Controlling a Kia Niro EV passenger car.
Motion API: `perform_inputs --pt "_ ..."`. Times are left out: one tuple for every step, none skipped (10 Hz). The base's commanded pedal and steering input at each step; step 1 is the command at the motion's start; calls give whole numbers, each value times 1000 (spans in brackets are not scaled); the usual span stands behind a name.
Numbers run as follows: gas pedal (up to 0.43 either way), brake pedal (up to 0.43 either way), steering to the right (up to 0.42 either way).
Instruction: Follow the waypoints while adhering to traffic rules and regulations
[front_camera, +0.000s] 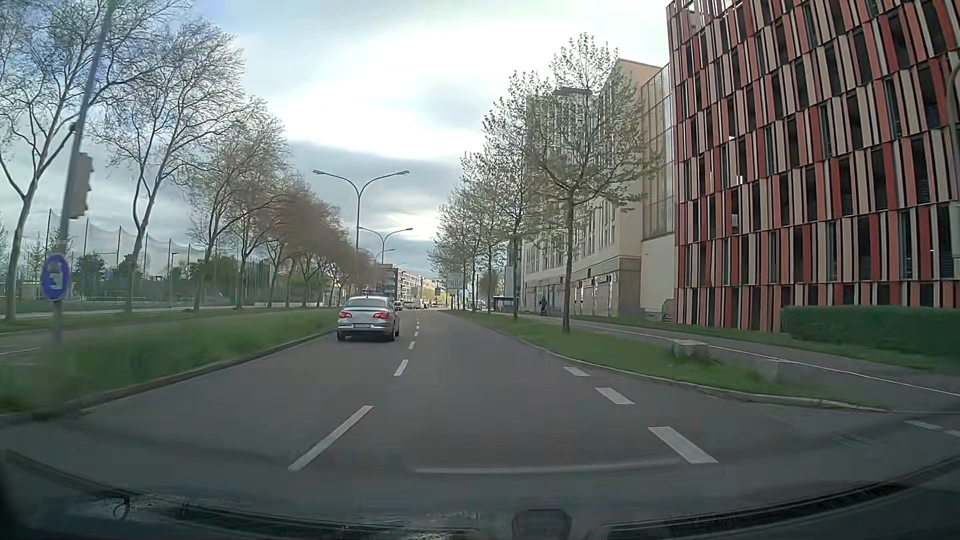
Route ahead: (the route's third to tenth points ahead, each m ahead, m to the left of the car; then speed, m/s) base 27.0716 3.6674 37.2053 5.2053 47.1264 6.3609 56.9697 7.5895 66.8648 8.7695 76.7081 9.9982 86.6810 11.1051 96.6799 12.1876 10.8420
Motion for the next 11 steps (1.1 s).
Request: perform_inputs --pt "67 0 -19" --pt "67 0 -21" --pt "79 0 -22" --pt "79 0 -23" --pt "79 0 -23" --pt "79 0 -23" --pt "79 0 -23" --pt "79 0 -23" --pt "79 0 -23" --pt "79 0 -23" --pt "79 0 -23"
